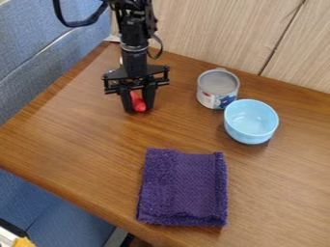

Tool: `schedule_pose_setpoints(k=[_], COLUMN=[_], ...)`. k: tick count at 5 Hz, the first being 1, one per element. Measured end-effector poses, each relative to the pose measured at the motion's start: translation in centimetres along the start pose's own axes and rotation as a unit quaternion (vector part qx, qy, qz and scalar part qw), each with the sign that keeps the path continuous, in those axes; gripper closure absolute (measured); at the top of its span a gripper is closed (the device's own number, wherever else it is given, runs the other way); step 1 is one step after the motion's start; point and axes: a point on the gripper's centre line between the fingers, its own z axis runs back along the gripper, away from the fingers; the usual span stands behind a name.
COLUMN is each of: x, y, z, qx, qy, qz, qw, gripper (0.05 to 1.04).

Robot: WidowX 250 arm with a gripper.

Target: Move the sushi with the red fork and placed the red fork by its left side

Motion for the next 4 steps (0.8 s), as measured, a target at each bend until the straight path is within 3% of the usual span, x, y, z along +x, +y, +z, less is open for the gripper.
schedule_pose_setpoints(k=[1, 4], x=[0.2, 2.0], y=[1.5, -0.2], z=[2.8, 6.9], qx=[-0.012, -0.04], qy=[-0.01, 0.021], qz=[0.019, -0.015], qw=[0.9997, 0.9989], gripper=[0.626, 0.627])
